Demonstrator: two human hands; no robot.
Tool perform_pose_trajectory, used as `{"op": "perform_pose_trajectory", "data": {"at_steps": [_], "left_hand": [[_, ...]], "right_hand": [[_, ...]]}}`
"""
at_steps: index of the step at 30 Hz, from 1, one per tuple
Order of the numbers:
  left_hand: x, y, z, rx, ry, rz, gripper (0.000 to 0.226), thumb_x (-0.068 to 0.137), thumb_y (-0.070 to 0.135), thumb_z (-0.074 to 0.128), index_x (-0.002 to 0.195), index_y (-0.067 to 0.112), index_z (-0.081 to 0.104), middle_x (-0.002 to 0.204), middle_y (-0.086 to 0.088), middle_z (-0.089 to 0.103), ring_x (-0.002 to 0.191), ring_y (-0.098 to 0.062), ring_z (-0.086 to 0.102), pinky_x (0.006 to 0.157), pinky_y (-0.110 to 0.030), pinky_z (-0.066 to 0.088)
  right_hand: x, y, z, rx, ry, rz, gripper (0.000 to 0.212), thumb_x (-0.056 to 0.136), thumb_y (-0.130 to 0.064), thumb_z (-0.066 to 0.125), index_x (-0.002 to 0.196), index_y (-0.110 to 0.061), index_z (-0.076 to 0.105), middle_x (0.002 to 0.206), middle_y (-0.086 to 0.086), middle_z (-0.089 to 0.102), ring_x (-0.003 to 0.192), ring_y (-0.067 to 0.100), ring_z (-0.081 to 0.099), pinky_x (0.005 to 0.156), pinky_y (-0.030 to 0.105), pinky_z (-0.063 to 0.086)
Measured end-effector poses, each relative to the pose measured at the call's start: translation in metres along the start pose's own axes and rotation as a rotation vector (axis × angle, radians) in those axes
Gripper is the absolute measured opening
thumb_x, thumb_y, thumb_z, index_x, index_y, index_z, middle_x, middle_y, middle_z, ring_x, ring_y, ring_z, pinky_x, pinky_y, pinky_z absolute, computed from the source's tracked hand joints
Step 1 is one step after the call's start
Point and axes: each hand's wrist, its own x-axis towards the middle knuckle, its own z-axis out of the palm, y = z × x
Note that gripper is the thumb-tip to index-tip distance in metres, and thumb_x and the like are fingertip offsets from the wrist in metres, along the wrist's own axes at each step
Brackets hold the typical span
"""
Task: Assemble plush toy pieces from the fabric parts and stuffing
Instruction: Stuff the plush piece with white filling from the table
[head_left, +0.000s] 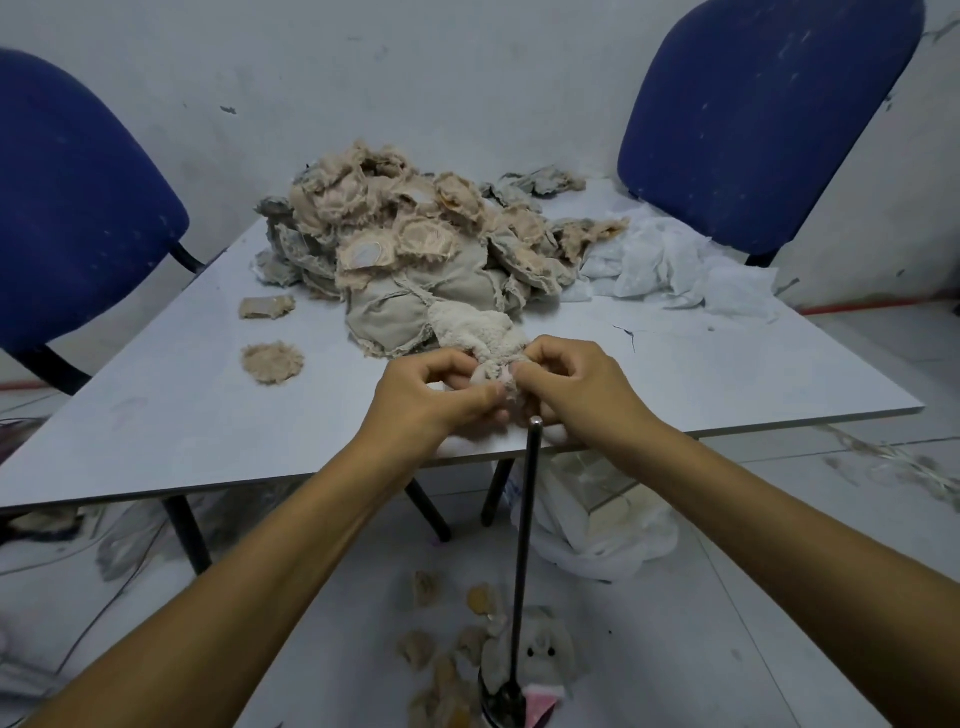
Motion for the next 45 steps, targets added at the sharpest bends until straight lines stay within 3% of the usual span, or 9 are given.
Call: {"op": "perform_pose_trajectory", "data": {"at_steps": [3, 6, 9, 14, 24, 32, 35, 37, 45], "left_hand": [[0.002, 0.002, 0.005, -0.07, 0.099, -0.069, 0.008, 0.08, 0.002, 0.077, 0.078, 0.003, 0.069, 0.066, -0.013, 0.069, 0.067, -0.033, 0.072, 0.073, -0.049, 0.061], [0.005, 0.0, 0.01, -0.006, 0.153, -0.107, 0.014, 0.08, 0.012, 0.079, 0.08, 0.004, 0.068, 0.07, -0.02, 0.07, 0.06, -0.031, 0.07, 0.055, -0.036, 0.057], [0.009, 0.002, 0.01, -0.049, 0.093, -0.163, 0.011, 0.084, 0.007, 0.075, 0.079, 0.004, 0.065, 0.073, -0.019, 0.07, 0.062, -0.028, 0.07, 0.061, -0.037, 0.06], [0.011, 0.007, -0.004, -0.275, -0.073, -0.209, 0.018, 0.092, 0.003, 0.057, 0.076, 0.008, 0.065, 0.071, -0.012, 0.068, 0.071, -0.028, 0.072, 0.066, -0.029, 0.06], [0.012, 0.013, -0.005, -0.181, -0.057, -0.262, 0.022, 0.087, -0.001, 0.067, 0.067, 0.008, 0.064, 0.057, -0.005, 0.061, 0.05, -0.013, 0.054, 0.041, -0.018, 0.046], [0.017, 0.004, 0.01, -0.021, 0.149, -0.189, 0.02, 0.083, 0.003, 0.072, 0.065, 0.008, 0.067, 0.056, -0.006, 0.063, 0.046, -0.018, 0.057, 0.049, -0.023, 0.051], [0.018, 0.004, 0.005, -0.093, 0.087, -0.186, 0.015, 0.086, 0.003, 0.071, 0.072, 0.004, 0.066, 0.06, -0.004, 0.063, 0.052, -0.016, 0.061, 0.053, -0.021, 0.055], [0.016, 0.003, 0.002, -0.112, 0.062, -0.19, 0.015, 0.087, 0.001, 0.07, 0.073, 0.003, 0.063, 0.063, -0.005, 0.063, 0.055, -0.016, 0.063, 0.055, -0.02, 0.056], [0.001, 0.001, 0.004, -0.025, 0.065, -0.018, 0.008, 0.09, 0.01, 0.07, 0.086, 0.005, 0.066, 0.081, -0.008, 0.065, 0.071, -0.019, 0.064, 0.073, -0.037, 0.056]], "right_hand": [[-0.008, 0.002, -0.003, -0.01, -0.1, -0.077, 0.015, 0.09, -0.025, 0.067, 0.083, -0.014, 0.063, 0.067, 0.002, 0.063, 0.06, 0.008, 0.06, 0.061, 0.023, 0.05], [-0.011, 0.007, -0.002, -0.113, -0.075, -0.139, 0.021, 0.087, -0.031, 0.072, 0.084, -0.013, 0.061, 0.066, -0.005, 0.06, 0.059, 0.008, 0.054, 0.058, 0.022, 0.042], [-0.008, 0.009, 0.002, -0.175, 0.008, -0.16, 0.025, 0.087, -0.033, 0.073, 0.079, -0.013, 0.06, 0.057, -0.016, 0.054, 0.053, -0.001, 0.048, 0.052, 0.013, 0.036], [-0.001, 0.009, 0.003, -0.185, 0.064, -0.164, 0.024, 0.087, -0.031, 0.072, 0.073, -0.017, 0.059, 0.054, -0.014, 0.054, 0.052, 0.0, 0.048, 0.051, 0.013, 0.036], [-0.007, 0.008, 0.002, -0.116, 0.0, -0.173, 0.02, 0.084, -0.029, 0.073, 0.074, -0.016, 0.06, 0.055, -0.013, 0.054, 0.053, -0.001, 0.048, 0.053, 0.013, 0.036], [-0.008, 0.005, -0.002, -0.114, -0.089, -0.113, 0.015, 0.085, -0.026, 0.076, 0.082, -0.019, 0.064, 0.064, -0.007, 0.063, 0.063, 0.012, 0.059, 0.063, 0.025, 0.044], [-0.006, 0.003, -0.004, -0.15, -0.106, -0.116, 0.013, 0.084, -0.024, 0.077, 0.085, -0.02, 0.064, 0.068, -0.005, 0.065, 0.064, 0.01, 0.059, 0.061, 0.016, 0.042], [-0.006, 0.003, -0.001, -0.233, -0.07, -0.154, 0.014, 0.084, -0.023, 0.076, 0.085, -0.017, 0.064, 0.067, -0.007, 0.062, 0.059, 0.001, 0.052, 0.058, 0.013, 0.039], [-0.006, 0.003, 0.009, -0.251, 0.116, -0.188, 0.022, 0.084, -0.025, 0.071, 0.072, -0.012, 0.058, 0.053, -0.008, 0.05, 0.053, 0.004, 0.045, 0.051, 0.015, 0.035]]}}
